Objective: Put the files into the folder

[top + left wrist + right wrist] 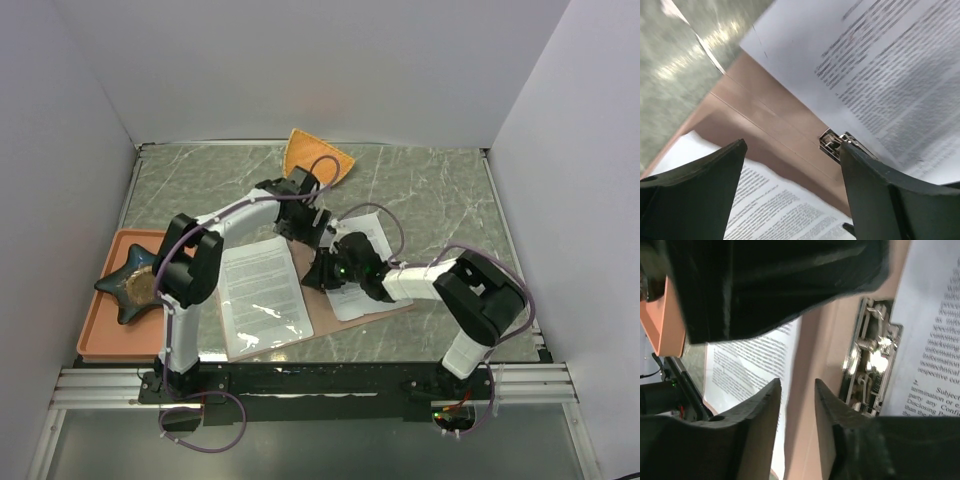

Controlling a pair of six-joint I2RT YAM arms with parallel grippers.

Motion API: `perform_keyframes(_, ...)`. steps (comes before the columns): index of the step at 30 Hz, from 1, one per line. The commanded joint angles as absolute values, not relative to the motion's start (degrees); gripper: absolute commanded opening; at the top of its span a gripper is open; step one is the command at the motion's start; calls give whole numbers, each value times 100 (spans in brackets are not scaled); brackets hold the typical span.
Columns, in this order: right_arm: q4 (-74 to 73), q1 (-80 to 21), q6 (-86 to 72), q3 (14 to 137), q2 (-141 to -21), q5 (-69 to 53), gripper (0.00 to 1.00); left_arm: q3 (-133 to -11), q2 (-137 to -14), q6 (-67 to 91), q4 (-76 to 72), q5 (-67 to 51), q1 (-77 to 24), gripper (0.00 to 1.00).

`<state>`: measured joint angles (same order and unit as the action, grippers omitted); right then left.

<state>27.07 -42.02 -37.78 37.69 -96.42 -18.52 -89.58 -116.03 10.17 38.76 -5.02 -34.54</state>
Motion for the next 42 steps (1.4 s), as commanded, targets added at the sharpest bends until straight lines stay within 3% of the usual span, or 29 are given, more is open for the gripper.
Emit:
perform_keyframes(1,1706,-4403,-3235,4393,-9212,-1548,46,-9781,-11268,800,4332,-975,-3217,84)
perform_keyframes(3,1190,-4465,-3138,4718,-9132,-1372,49,-10176,-11180,774,4535,-1237,-3033,87)
perform_keyframes(7,186,-4640,-2665,5325,-8974,-810,99,-10740,-10987,660,4842,-1493,-2717,96)
perform_keyframes(13,-1332,-4737,-2329,6081,-8815,376,99,-10153,-10100,370,5018,-1740,-1961,99)
perform_keyframes(17,-2573,-4606,-2681,6933,-9263,529,100,-8960,-9179,62,5106,-2056,-1355,96)
perform_keyframes(21,-2559,-4316,-2418,7033,-9405,195,100,-7982,-8544,-377,5036,-2320,-644,96)
perform_keyframes(24,-2995,-4455,-2146,7434,-9667,780,100,-7551,-8324,-694,5194,-2626,-327,99)
perform_keyframes(26,-3286,-4623,-2075,7707,-10133,1011,86,-7331,-8253,-940,5317,-2794,-185,96)
perform_keyframes(28,-3287,-4632,-2092,7743,-10335,976,66,-7208,-8209,-1124,5335,-3014,-18,92)
perform_keyframes(42,-3023,-4754,-2285,7506,-10722,642,60,-6311,-7998,-1380,4984,-3366,343,87)
